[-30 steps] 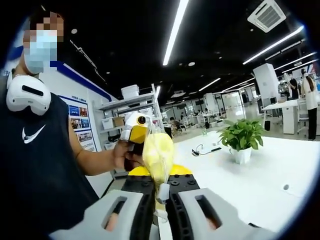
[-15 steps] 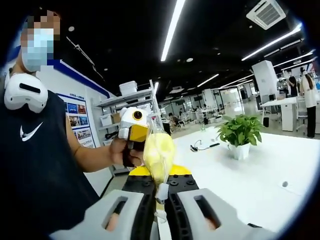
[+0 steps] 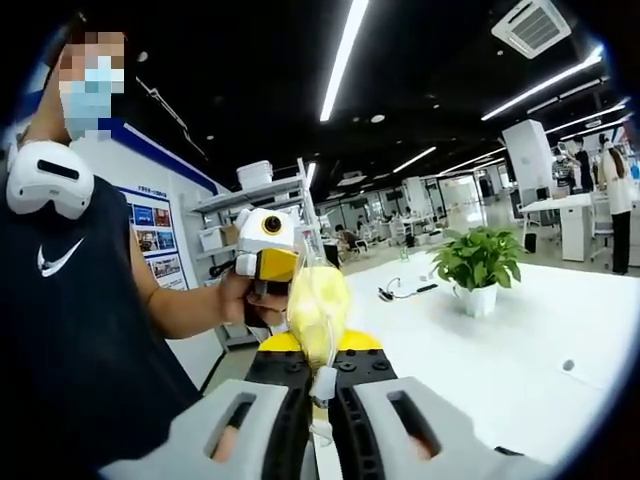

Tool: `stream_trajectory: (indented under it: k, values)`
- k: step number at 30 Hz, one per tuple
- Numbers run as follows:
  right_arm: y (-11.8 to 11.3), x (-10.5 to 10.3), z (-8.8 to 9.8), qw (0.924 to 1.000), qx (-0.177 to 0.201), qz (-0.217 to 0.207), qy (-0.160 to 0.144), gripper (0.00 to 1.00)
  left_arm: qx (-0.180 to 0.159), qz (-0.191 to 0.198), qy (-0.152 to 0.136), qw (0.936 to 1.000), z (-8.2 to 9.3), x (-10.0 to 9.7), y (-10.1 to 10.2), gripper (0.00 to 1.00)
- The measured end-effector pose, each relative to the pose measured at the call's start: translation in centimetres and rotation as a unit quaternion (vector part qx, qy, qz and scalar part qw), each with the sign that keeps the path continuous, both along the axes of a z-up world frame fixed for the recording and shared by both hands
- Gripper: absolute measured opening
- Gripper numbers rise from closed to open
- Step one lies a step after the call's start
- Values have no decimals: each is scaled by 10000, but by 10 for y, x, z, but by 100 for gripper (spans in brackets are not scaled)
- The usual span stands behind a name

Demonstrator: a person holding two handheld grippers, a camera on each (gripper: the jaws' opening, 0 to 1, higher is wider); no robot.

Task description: Compare the silicone blocks by pressing each to a similar depth, holding the contact briefly, and releasing to observe deformation and rebound differences across the visible hardness samples.

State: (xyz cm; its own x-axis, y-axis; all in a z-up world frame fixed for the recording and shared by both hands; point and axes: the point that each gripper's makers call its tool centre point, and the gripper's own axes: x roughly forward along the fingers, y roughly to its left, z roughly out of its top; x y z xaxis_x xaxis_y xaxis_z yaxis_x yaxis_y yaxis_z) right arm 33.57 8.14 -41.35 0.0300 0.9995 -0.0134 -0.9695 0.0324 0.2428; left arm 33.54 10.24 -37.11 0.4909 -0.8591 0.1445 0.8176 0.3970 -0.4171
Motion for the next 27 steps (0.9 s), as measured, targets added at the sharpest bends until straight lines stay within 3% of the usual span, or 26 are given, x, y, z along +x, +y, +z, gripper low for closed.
stream_trajectory:
  k: [14,19,23,25,27]
  values:
    - [1,-5,1,10000,44,62,60,1,-7,-1,26,10000,1,-6,1,0]
    - [2,-2,5,9991,203,-119,-340,4,-79,44,48,9999,2,-2,8,0]
    - [4,-3,6,9989,264,-151,-350,7,-139,84,-20,9999,6,-2,10,0]
    - [5,0,3,9986,161,-270,-418,13,-202,91,-31,9997,8,-4,10,0]
    - [5,2,-3,9983,12,-346,-469,26,-255,85,-17,9996,9,-5,10,0]
